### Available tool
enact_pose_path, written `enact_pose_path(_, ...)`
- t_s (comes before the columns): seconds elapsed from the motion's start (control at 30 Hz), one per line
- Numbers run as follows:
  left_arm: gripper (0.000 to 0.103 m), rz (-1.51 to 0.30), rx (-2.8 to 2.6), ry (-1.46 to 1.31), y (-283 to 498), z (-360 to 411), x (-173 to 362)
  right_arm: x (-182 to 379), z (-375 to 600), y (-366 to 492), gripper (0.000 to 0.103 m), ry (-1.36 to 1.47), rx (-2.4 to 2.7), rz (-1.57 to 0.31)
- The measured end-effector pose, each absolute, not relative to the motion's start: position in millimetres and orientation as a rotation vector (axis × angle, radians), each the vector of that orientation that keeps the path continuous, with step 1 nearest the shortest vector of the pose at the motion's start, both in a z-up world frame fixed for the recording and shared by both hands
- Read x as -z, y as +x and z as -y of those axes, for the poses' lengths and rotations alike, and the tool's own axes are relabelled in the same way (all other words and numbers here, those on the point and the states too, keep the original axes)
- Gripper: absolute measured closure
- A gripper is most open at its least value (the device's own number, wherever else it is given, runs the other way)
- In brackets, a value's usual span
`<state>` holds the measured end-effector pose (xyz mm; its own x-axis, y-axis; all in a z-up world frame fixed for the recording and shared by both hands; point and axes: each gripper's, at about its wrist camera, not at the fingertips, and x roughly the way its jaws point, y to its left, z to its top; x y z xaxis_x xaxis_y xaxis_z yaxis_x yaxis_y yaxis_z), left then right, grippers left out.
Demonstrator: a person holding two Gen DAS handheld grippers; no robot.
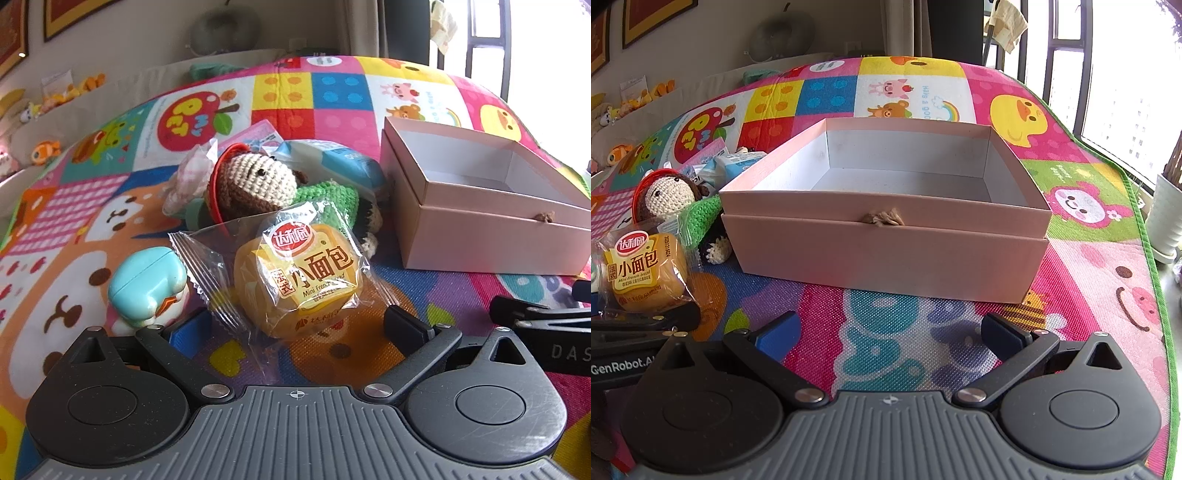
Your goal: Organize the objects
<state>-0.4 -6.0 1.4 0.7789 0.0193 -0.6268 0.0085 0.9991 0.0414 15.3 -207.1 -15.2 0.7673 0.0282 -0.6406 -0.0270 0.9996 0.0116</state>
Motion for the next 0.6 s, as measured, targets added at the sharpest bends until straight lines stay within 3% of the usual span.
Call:
enact_pose_path(0.4,0.002,-0.71,0.237,0.086,-78.1,-30.8,-9.1,8.2,222.7,-7.5,0.0,-0.074,-0.218,-0.765)
enact_pose_path(0.6,0.002,-0.572,0.271,0.055,-91.9,-49.4,-57.8,7.3,221.4,-7.5,0.0,-0.076,-0.208,-0.776)
